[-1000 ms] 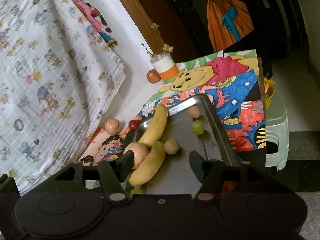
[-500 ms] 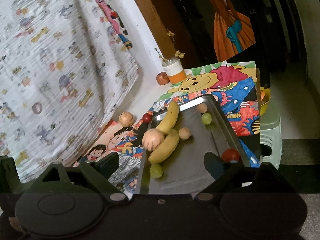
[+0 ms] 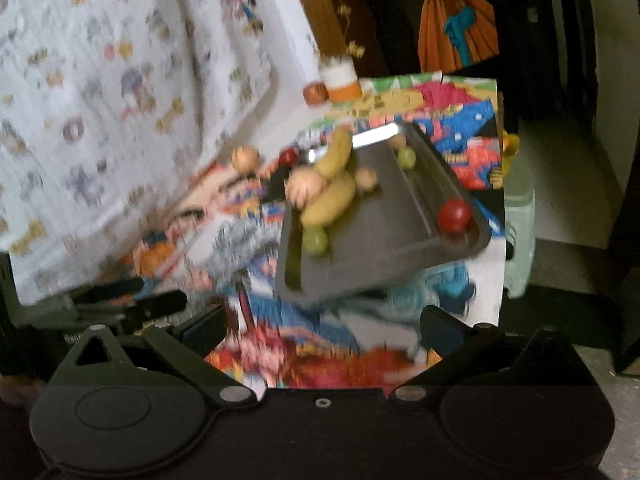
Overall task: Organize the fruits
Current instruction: 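Withdraw both open tools from the tray toward the remaining fruits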
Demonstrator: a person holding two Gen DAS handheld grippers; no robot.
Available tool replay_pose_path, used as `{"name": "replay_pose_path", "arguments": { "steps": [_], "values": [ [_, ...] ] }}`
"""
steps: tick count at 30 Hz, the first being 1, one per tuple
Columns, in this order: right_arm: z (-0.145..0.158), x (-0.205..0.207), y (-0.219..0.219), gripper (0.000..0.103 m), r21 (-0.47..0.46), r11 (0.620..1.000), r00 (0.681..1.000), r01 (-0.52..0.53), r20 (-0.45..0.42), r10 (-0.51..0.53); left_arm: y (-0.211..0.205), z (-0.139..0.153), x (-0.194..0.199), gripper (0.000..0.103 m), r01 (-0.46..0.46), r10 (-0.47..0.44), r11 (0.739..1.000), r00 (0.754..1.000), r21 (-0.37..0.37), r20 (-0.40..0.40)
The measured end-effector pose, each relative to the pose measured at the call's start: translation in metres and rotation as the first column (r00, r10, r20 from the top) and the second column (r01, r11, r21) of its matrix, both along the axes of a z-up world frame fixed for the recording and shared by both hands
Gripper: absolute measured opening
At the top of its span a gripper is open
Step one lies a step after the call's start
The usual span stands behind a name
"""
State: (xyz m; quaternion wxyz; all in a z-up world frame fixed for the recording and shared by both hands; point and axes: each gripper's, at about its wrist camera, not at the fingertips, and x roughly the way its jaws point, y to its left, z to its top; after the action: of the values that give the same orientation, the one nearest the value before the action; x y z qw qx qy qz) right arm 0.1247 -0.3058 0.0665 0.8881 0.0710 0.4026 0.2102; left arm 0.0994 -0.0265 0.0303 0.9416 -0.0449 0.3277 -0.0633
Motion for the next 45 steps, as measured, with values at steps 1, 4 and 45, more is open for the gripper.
{"name": "replay_pose_path", "arguments": {
  "steps": [1, 4, 45],
  "values": [
    [-0.002, -0.003, 0.002, 0.102, -0.015, 1.0, 1.0, -0.005, -0.007, 0.005, 0.002, -0.002, -0.003, 0.103, 0.0, 0.0, 1.0, 1.0, 0.002, -0.008],
    [-0.005, -0.011, 0.01, 0.102, -0.051, 0.998, 0.999, -0.026, -0.028, 0.025, 0.007, -0.005, -0.011, 0.103, -0.001, 0.001, 1.0, 1.0, 0.01, -0.021],
    [0.105, 0.007, 0.114, 0.102, -0.217, 0.937, 0.932, -0.273, 0.182, 0.314, 0.087, 0.062, 0.003, 0.103, -0.23, 0.212, 0.968, 0.964, 0.1, 0.158]
  ]
}}
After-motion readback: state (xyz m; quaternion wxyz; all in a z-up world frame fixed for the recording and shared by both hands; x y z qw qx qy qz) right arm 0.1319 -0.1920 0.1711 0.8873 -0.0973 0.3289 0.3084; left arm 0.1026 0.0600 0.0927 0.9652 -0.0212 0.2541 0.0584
